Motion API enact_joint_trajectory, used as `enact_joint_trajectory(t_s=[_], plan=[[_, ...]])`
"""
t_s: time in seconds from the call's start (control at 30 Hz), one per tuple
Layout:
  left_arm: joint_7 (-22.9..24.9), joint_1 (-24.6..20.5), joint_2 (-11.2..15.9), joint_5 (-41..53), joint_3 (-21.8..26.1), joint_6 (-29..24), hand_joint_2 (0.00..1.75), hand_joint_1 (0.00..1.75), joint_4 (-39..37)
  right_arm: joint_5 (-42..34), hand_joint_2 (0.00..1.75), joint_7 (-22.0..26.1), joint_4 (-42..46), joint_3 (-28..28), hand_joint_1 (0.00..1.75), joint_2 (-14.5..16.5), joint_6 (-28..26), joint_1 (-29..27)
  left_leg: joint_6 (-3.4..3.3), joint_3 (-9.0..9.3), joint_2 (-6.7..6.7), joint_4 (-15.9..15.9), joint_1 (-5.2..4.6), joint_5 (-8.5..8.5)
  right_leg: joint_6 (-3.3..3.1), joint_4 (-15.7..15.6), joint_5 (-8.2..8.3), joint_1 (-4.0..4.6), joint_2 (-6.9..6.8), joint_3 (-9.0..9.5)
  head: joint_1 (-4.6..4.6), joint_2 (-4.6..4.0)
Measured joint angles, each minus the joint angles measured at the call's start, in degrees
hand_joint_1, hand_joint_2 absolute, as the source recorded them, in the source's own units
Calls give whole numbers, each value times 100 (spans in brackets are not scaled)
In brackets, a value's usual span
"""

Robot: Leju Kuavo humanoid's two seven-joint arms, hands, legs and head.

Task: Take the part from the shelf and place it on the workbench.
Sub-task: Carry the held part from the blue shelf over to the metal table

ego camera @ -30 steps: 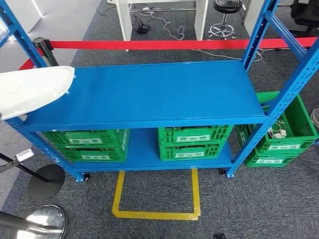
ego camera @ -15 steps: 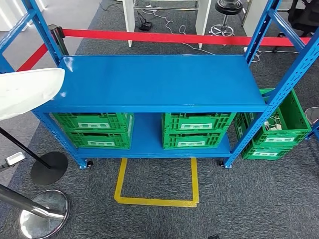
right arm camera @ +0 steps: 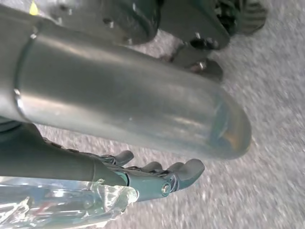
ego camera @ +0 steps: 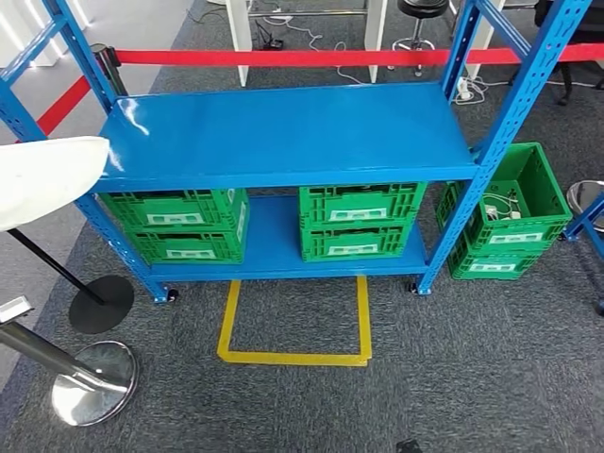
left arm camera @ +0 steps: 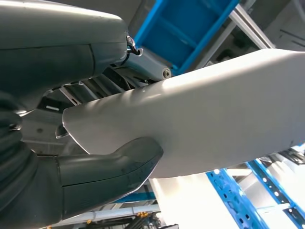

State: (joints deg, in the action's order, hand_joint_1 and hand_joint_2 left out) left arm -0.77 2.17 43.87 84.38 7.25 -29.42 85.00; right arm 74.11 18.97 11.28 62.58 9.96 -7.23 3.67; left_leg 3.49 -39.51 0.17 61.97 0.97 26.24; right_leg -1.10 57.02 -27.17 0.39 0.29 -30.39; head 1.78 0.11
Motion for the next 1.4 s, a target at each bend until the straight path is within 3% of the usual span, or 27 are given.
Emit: enact_joint_trajectory(t_s=[0.03,0.07,0.1,0.13,0.2,0.27,0.33,0.47,0.5,0.67,0.83,0.9,0.93,1.0,1.07,1.1,1.13,1.2,1.27,1.3,1.37,1.4], plan=[[-28,14,2,-10,28,-1,175,175,0,5,0,0,0,0,0,10,-3,1,19,-102,0,408,0,265,-11,3,73,2,-1,-88,-4,0],[-64,25,2,-21,52,-1,175,175,0,9,0,-1,0,0,0,18,-7,-1,33,-175,0,779,0,398,-11,6,145,4,-2,-180,-5,0],[-108,34,2,-34,69,-1,175,175,-1,15,0,-2,0,0,0,23,-11,-5,40,-178,0,1015,1,380,-7,9,214,5,-6,-279,-5,0],[-150,42,2,-46,81,1,175,175,-1,21,0,-5,0,0,0,29,-16,-9,41,-88,0,1054,2,249,1,12,283,5,-11,-368,-5,0],[-204,54,4,-68,120,1,175,175,-2,31,0,-14,0,0,0,38,-37,-8,30,402,1,521,6,-20,30,17,403,6,-18,-503,-5,0],[-221,48,8,-86,185,0,175,175,-2,48,0,-24,0,-1,0,44,-75,-3,-10,1013,-1,-335,1,35,77,41,490,31,-14,-582,-5,0],[-234,50,15,-99,235,-2,175,175,-2,74,0,-36,0,-2,0,44,-130,-3,-77,1261,-7,-765,-12,172,126,51,553,55,-11,-619,-3,0],[-283,61,26,-127,305,-4,175,175,-4,146,0,-66,0,-6,0,43,-267,-15,-141,1207,-16,-808,-32,131,-31,-8,454,61,-16,-675,7,0],[-292,62,26,-137,321,-4,175,175,-5,162,0,-68,0,-8,0,44,-298,-17,-174,1193,-16,-805,-47,111,-24,-31,479,52,-16,-665,8,0],[-310,54,34,-163,338,2,175,175,-24,224,0,-85,0,-37,0,54,-414,-35,-279,1108,-21,-756,-130,36,205,-114,833,-43,-22,-654,7,0],[-314,21,52,-168,347,3,175,175,-32,226,0,-85,0,-66,0,73,-432,-36,-348,1014,-35,-718,-152,-9,316,-132,905,-81,-42,-705,5,0],[-324,-25,74,-172,343,7,175,175,-48,225,0,-85,0,-67,0,75,-443,-37,-394,992,-62,-739,-121,-64,356,-31,798,-79,-46,-787,9,0],[-333,-60,80,-174,336,9,175,175,-65,228,0,-86,0,-68,0,75,-449,-37,-413,979,-81,-750,-103,-92,367,181,634,-77,-43,-886,10,0],[-363,-127,80,-178,306,16,175,175,-117,240,0,-90,0,-72,0,75,-464,-37,-423,936,-138,-748,-87,-126,379,982,161,-79,-38,-1202,16,0],[-394,-181,70,-178,258,28,175,175,-180,252,0,-97,0,-83,0,75,-479,-38,-408,892,-207,-744,-84,-151,370,1677,-135,-80,-38,-1437,14,0],[-404,-220,64,-177,226,37,175,175,-218,256,0,-101,0,-89,0,75,-488,-40,-393,872,-253,-741,-82,-162,359,1720,-135,-80,-34,-1408,13,0],[-409,-267,60,-177,194,46,175,175,-253,260,0,-105,0,-94,0,74,-495,-40,-377,858,-303,-737,-76,-170,344,1532,-48,-80,-21,-1262,12,0],[-411,-369,59,-176,133,62,175,175,-313,266,0,-113,-1,-99,0,73,-508,-36,-325,836,-414,-723,-55,-179,316,743,180,-94,144,-751,11,0],[-411,-457,72,-176,88,71,175,175,-347,269,0,-116,-3,-104,0,73,-516,-29,-248,792,-510,-689,-31,-186,295,198,248,-102,335,-402,11,0],[-412,-494,79,-177,63,77,175,175,-362,269,0,-117,-4,-106,0,73,-518,-27,-203,763,-556,-683,-15,-199,275,141,216,-92,369,-362,7,0],[-413,-538,96,-180,25,91,175,175,-395,269,0,-117,-4,-108,0,72,-526,-31,-114,721,-640,-688,20,-222,203,147,232,-66,257,-368,2,0],[-413,-551,110,-184,15,95,175,175,-414,269,0,-116,-4,-108,0,72,-531,-29,-77,697,-596,-661,26,-197,160,140,239,-64,200,-369,-3,0]])
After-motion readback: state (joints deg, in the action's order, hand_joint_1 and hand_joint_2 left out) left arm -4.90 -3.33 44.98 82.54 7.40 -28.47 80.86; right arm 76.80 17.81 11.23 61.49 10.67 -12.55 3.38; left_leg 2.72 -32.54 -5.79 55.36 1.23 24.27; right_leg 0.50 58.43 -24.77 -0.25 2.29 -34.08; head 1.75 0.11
